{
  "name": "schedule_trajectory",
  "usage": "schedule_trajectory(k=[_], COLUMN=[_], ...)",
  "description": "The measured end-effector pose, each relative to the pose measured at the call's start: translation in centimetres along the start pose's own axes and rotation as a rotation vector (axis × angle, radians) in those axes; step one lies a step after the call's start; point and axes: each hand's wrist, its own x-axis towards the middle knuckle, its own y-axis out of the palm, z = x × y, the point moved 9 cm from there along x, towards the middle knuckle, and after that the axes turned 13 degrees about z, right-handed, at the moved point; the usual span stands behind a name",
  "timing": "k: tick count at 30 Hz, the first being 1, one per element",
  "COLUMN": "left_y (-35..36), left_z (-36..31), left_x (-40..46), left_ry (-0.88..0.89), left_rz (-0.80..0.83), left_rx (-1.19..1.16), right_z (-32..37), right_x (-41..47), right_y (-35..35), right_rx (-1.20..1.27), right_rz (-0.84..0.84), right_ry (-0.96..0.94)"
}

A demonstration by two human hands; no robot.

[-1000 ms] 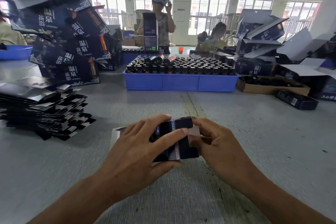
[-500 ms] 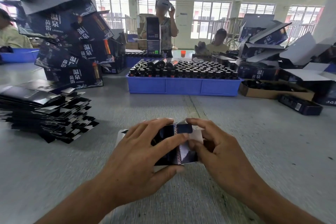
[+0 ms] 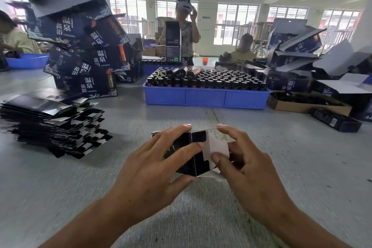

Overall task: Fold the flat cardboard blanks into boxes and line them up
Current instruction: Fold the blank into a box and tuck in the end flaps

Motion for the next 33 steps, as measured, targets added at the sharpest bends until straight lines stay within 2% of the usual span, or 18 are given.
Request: schedule_trajectory(k=[6,16,33], left_y=[-0.1,-0.5,-0.3], left_z=[-0.2,-0.4,-0.4], left_x=[-0.1,0.0,-0.1], left_ry=[0.045,0.092,0.086], left_rz=[-0.046,-0.121,-0.096], left_rx=[-0.012,0.007,-0.037], right_z=[-0.4,0.2,1.0], right_x=[0.1,0.2,-0.3], right_y=[0.1,-0.1,-0.7], right_rx=[-0.012,-0.083,-0.192], right_rz=[0.007,0.018,-0.051], right_ry=[0.033,-0.036,-0.103])
